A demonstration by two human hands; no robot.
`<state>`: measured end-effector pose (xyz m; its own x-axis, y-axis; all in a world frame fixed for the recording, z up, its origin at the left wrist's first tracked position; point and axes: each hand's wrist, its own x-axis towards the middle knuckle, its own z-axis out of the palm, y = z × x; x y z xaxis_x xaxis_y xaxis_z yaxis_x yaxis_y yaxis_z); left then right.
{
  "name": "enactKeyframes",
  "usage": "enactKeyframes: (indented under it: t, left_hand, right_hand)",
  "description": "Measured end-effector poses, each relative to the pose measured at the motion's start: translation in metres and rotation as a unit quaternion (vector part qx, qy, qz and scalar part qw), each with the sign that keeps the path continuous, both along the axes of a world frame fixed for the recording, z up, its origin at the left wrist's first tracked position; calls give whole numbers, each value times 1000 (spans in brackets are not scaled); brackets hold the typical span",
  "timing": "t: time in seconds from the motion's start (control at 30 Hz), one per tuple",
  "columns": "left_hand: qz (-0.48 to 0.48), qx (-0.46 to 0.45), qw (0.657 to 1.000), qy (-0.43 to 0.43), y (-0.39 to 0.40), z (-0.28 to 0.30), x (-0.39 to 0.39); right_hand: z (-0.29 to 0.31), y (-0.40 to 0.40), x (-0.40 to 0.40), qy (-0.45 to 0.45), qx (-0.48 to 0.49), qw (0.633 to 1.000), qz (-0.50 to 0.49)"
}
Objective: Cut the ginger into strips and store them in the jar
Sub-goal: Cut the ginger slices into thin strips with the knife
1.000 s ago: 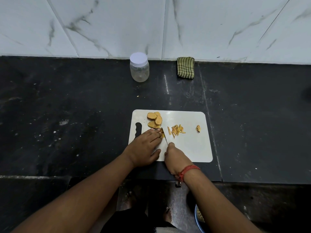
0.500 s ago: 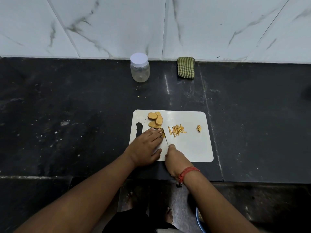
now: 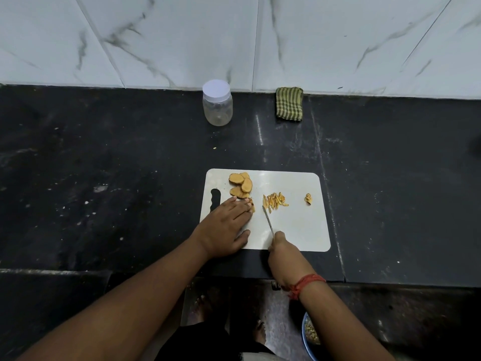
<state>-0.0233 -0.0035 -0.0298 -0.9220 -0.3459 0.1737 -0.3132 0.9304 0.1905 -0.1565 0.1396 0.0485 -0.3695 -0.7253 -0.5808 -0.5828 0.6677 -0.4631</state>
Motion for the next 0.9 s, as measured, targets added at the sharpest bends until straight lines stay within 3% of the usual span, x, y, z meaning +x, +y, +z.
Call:
enactKeyframes:
  t: [0.3,0.5,0.9]
  left_hand:
    - [-7,16,1000,9,0,0,1]
    - [-50,22,998,11,1,-2,3]
    - [-46,17,999,7,-3,-5,2]
  right_hand:
    - [7,-24,2,-24,-40,999,17]
    - [6,-28,2,-16,-25,999,28]
    - [0,-33,5,-10,-1,1000,24]
